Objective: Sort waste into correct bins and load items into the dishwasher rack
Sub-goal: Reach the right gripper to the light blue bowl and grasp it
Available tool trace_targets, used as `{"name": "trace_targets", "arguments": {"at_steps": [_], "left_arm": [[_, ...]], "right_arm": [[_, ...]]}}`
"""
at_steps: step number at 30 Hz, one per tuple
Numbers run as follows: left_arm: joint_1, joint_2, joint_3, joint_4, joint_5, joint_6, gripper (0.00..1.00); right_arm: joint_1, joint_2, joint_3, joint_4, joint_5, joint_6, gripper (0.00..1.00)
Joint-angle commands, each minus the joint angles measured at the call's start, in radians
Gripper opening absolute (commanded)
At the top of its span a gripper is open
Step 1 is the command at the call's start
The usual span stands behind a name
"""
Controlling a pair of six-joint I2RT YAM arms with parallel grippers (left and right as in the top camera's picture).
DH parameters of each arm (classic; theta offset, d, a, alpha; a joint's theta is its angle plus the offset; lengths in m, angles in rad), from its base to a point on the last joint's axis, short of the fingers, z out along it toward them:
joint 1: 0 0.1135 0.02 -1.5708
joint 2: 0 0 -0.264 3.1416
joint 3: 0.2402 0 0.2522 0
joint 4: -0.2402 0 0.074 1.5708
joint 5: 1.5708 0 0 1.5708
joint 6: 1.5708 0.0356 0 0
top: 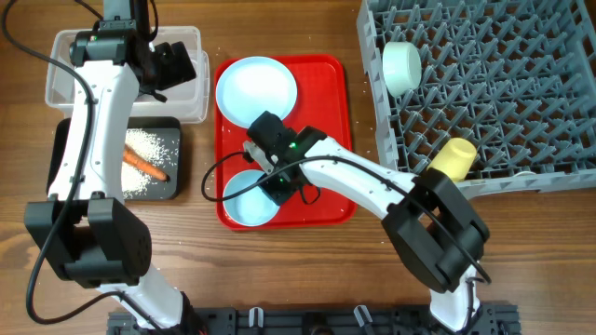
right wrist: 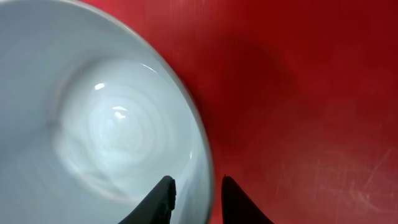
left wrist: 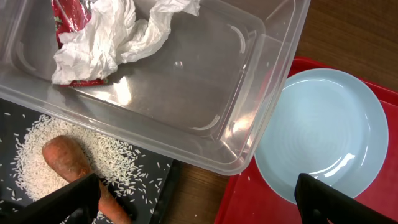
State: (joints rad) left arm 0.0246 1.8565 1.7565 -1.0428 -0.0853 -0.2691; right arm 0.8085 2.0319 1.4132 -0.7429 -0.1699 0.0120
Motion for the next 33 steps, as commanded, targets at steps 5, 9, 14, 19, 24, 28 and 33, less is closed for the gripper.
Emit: {"name": "trace_targets", "arguments": {"at_steps": [5, 9, 14, 19, 24, 28, 33], "left_arm": [[0.002, -0.016, 0.018, 0.000, -0.014, -0.008, 1.00], [0.002, -0.016, 0.018, 0.000, -0.014, -0.008, 1.00], [0.002, -0.016, 0.018, 0.000, -0.014, -0.008, 1.00], [0.002, -0.016, 0.018, 0.000, -0.014, -0.008, 1.00], [0.002, -0.016, 0.018, 0.000, -0.014, -0.008, 1.00], [0.002, -0.016, 0.018, 0.000, -0.013, -0.008, 1.00], [0.002, -0.016, 0.018, 0.000, -0.014, -0.008, 1.00]], "right_arm": [[-0.040, 0.024, 0.000, -0.029, 0.022, -0.002, 0.14], [-0.057, 0.024, 0.000, -0.028, 0.081, 0.053, 0.04], [-0.103, 0.024, 0.000, -0.032, 0.073, 0.070, 0.04], [-0.126, 0.023, 0.000, -0.033, 0.066, 0.076, 0.04], [-0.130, -0.021, 0.008, -0.046, 0.067, 0.096, 0.04], [-0.130, -0.064, 0.035, -0.067, 0.149, 0.121, 0.04], [-0.158, -0.135, 0.080, -0.122, 0.307, 0.158, 0.04]]}}
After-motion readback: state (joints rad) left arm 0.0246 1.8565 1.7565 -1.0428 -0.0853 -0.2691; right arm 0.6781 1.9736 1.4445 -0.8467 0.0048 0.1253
